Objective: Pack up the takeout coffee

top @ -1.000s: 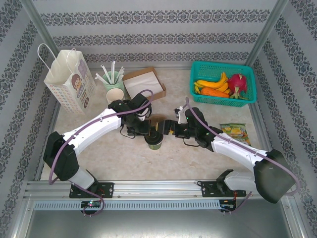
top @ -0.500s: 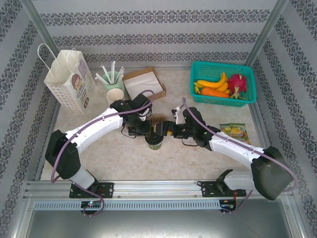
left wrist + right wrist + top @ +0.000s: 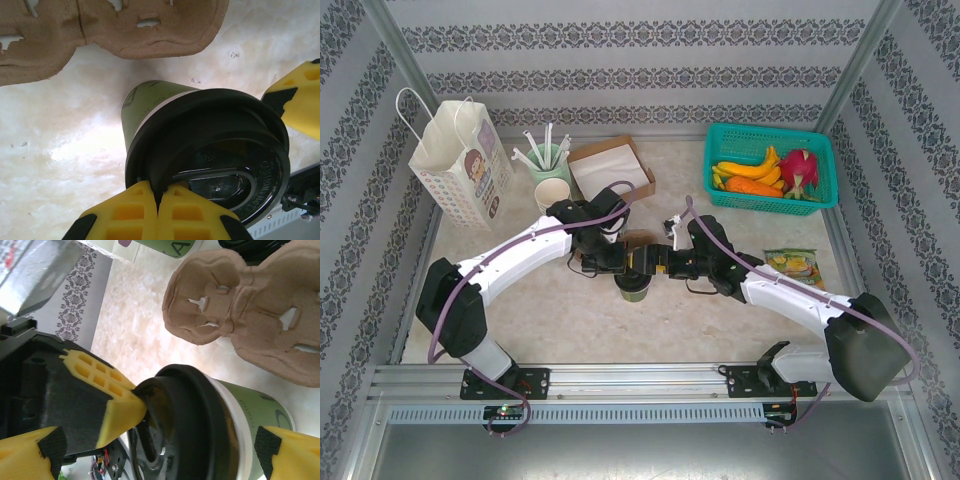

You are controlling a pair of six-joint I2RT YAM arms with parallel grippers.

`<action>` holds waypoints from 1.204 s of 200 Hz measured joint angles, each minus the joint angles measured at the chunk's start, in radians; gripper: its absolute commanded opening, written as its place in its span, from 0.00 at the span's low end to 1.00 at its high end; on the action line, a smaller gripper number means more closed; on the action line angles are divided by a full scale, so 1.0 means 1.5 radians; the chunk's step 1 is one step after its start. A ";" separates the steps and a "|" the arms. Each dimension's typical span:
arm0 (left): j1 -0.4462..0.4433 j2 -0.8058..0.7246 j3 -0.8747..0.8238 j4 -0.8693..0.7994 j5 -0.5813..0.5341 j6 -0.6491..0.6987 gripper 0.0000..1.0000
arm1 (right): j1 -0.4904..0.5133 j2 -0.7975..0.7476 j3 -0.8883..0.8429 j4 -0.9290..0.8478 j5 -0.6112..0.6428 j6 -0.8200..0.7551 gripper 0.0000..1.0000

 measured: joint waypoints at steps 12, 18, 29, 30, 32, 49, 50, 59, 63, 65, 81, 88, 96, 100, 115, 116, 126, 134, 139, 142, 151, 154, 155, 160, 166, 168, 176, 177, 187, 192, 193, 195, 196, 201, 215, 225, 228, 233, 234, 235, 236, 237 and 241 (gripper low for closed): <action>0.000 0.000 -0.005 0.004 0.004 0.000 0.00 | 0.000 0.001 0.000 0.009 -0.005 0.001 0.98; 0.000 0.001 -0.007 0.005 0.007 0.000 0.00 | 0.000 0.001 0.000 0.014 -0.007 0.000 0.98; 0.000 0.003 -0.009 0.006 0.010 0.000 0.00 | 0.000 0.001 0.000 0.021 -0.007 0.001 0.98; 0.000 0.003 -0.009 0.006 0.011 -0.001 0.00 | 0.000 0.001 0.000 0.021 -0.007 0.001 0.98; 0.000 0.004 -0.009 0.006 0.011 0.000 0.00 | 0.000 0.001 0.000 0.021 -0.007 0.001 0.98; 0.001 0.007 -0.009 0.008 0.013 0.000 0.00 | -0.002 0.001 0.000 0.018 -0.004 0.000 0.98; 0.001 0.008 -0.009 0.008 0.013 0.000 0.00 | -0.002 0.001 0.000 0.017 -0.004 0.000 0.98; 0.001 0.011 -0.009 0.009 0.013 0.000 0.00 | -0.004 -0.001 0.000 0.011 -0.001 0.000 0.98; 0.001 0.013 -0.009 0.010 0.013 0.000 0.00 | -0.007 -0.002 0.000 0.008 -0.001 0.000 0.98; 0.001 0.013 -0.009 0.010 0.013 0.000 0.00 | -0.008 -0.003 0.000 0.007 0.001 0.000 0.98; 0.001 0.020 -0.008 0.013 0.013 0.000 0.00 | -0.021 -0.015 -0.003 -0.003 0.002 0.000 0.96; 0.001 0.022 -0.008 0.013 0.013 0.000 0.00 | -0.031 -0.023 -0.005 -0.007 0.003 0.001 0.93; 0.000 0.024 -0.008 0.013 0.014 0.000 0.00 | -0.045 -0.031 -0.006 -0.013 0.004 0.000 0.91; 0.000 0.024 -0.007 0.012 0.014 0.000 0.00 | -0.051 -0.034 -0.007 -0.014 0.004 0.001 0.91; 0.000 0.028 -0.001 0.012 0.016 0.000 0.00 | -0.068 -0.040 -0.014 -0.012 0.003 0.002 0.89; 0.000 0.028 0.001 0.012 0.016 0.000 0.00 | -0.068 -0.040 -0.014 -0.012 0.003 0.002 0.89; 0.000 0.033 0.008 0.011 0.017 0.000 0.00 | -0.070 -0.038 -0.020 -0.011 -0.002 0.006 0.90; 0.000 0.038 0.016 0.009 0.018 0.001 0.00 | -0.069 -0.034 -0.022 -0.011 -0.010 0.007 0.91; 0.000 0.040 0.021 0.008 0.018 0.001 0.00 | -0.066 -0.030 -0.022 -0.010 -0.012 0.008 0.92; 0.000 0.042 0.024 0.007 0.018 0.001 0.00 | -0.065 -0.027 -0.022 -0.009 -0.015 0.008 0.92; 0.000 0.045 0.032 0.005 0.017 0.003 0.00 | -0.059 -0.017 -0.022 -0.004 -0.021 0.008 0.93; 0.000 0.045 0.034 0.003 0.016 0.003 0.00 | -0.057 -0.014 -0.022 -0.003 -0.023 0.008 0.93; 0.000 0.046 0.035 0.002 0.015 0.003 0.00 | -0.056 -0.012 -0.022 -0.002 -0.024 0.008 0.93; 0.000 0.046 0.038 0.000 0.014 0.004 0.00 | -0.052 -0.008 -0.022 0.001 -0.030 0.008 0.93; 0.000 0.047 0.042 -0.005 0.011 0.005 0.00 | -0.049 -0.003 -0.022 0.004 -0.034 0.008 0.93; 0.000 0.047 0.044 -0.007 0.009 0.006 0.00 | -0.048 -0.002 -0.022 0.006 -0.034 0.008 0.93; 0.000 0.048 0.050 -0.017 0.005 0.008 0.00 | -0.044 0.001 -0.022 0.011 -0.038 0.008 0.93; 0.000 0.049 0.051 -0.019 0.004 0.008 0.00 | -0.044 0.002 -0.022 0.012 -0.039 0.008 0.93; 0.000 0.050 0.058 -0.032 -0.004 0.009 0.00 | -0.044 0.006 -0.022 0.020 -0.045 0.008 0.93; 0.000 0.051 0.062 -0.036 -0.008 0.009 0.00 | -0.044 0.008 -0.022 0.025 -0.048 0.008 0.93; 0.000 0.051 0.063 -0.037 -0.009 0.010 0.00 | -0.044 0.009 -0.022 0.026 -0.049 0.008 0.93; 0.000 0.051 0.064 -0.039 -0.010 0.010 0.00 | -0.044 0.009 -0.022 0.027 -0.050 0.008 0.93; 0.000 0.051 0.065 -0.039 -0.010 0.010 0.00 | -0.044 0.009 -0.022 0.029 -0.050 0.008 0.93; 0.000 0.052 0.067 -0.043 -0.013 0.010 0.00 | -0.044 0.012 -0.022 0.033 -0.051 0.008 0.93; 0.000 0.053 0.069 -0.047 -0.020 0.010 0.00 | -0.044 0.019 -0.022 0.044 -0.054 0.011 0.93; 0.000 0.054 0.069 -0.051 -0.023 0.010 0.00 | -0.044 0.021 -0.022 0.046 -0.053 0.011 0.91; 0.000 0.055 0.069 -0.053 -0.025 0.010 0.00 | -0.044 0.021 -0.022 0.046 -0.053 0.012 0.90; 0.000 0.055 0.069 -0.053 -0.026 0.010 0.00 | -0.045 0.021 -0.022 0.044 -0.050 0.012 0.88; 0.000 0.055 0.069 -0.053 -0.026 0.010 0.00 | -0.045 0.021 -0.022 0.043 -0.049 0.013 0.87; 0.000 0.055 0.069 -0.053 -0.026 0.010 0.00 | -0.045 0.020 -0.022 0.043 -0.048 0.013 0.87; 0.000 0.055 0.070 -0.053 -0.026 0.010 0.00 | -0.045 0.020 -0.022 0.043 -0.048 0.013 0.86; 0.000 0.055 0.070 -0.053 -0.026 0.010 0.00 | -0.046 0.020 -0.022 0.041 -0.048 0.012 0.86; 0.000 0.055 0.070 -0.054 -0.027 0.010 0.00 | -0.048 0.018 -0.022 0.038 -0.043 0.012 0.83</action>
